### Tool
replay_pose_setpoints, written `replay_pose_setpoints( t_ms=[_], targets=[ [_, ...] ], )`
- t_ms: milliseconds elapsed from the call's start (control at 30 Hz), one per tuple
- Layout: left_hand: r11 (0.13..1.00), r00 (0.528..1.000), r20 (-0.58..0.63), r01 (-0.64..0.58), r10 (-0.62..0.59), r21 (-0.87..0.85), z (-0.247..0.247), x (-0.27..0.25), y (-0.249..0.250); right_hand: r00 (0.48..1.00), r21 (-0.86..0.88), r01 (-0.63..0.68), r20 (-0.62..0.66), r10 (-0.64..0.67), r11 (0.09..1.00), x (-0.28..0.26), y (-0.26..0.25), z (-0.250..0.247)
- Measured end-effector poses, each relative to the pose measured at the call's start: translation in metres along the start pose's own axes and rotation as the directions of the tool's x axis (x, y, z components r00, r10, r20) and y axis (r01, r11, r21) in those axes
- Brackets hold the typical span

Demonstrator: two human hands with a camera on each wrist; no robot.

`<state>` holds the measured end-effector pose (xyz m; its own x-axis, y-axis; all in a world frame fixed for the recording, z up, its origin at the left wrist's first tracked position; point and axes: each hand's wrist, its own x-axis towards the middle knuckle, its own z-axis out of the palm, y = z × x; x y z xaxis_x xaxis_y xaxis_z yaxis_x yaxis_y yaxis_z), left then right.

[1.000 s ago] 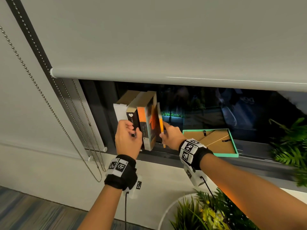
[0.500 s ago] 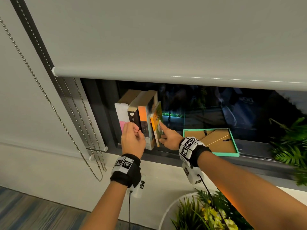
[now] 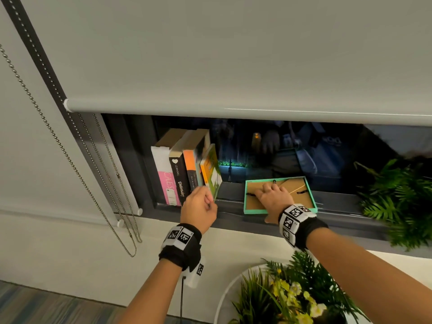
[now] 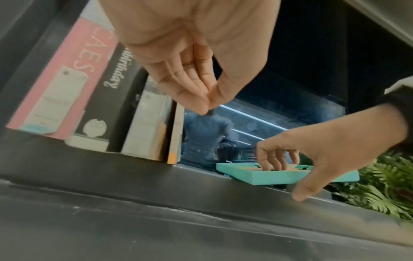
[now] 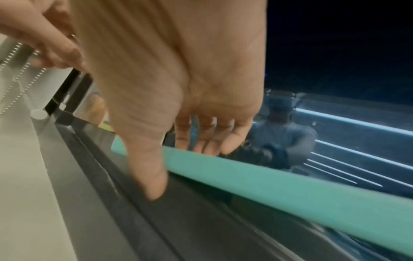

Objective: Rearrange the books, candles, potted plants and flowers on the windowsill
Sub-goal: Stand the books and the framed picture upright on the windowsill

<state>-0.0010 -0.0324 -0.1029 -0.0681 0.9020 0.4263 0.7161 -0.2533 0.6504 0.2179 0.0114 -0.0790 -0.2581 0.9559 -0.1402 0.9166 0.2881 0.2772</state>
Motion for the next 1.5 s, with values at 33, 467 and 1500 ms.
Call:
replay_pose_setpoints(
  t_ms=[33,467,1500],
  targets=[
    [1.000,0.999,0.033,-0.019,0.019,-0.006,0.002,0.001,0.004,1.000,0.006,-0.001,-0.028,0.001,1.000,-0.004,0.001,0.003],
    [0.999,0.970,0.242,-0.030,0.034,-0.021,0.017,0.015,0.031,0.880,0.468,0.090,-0.451,0.149,0.879,-0.040,0.048,-0.058],
    [0.971,0.974,0.194,0.153,-0.117,-0.184,0.034,0.052,0.043,0.998,0.995,0.056,-0.057,0.016,0.080,0.005,0.047,-0.038]
  ],
)
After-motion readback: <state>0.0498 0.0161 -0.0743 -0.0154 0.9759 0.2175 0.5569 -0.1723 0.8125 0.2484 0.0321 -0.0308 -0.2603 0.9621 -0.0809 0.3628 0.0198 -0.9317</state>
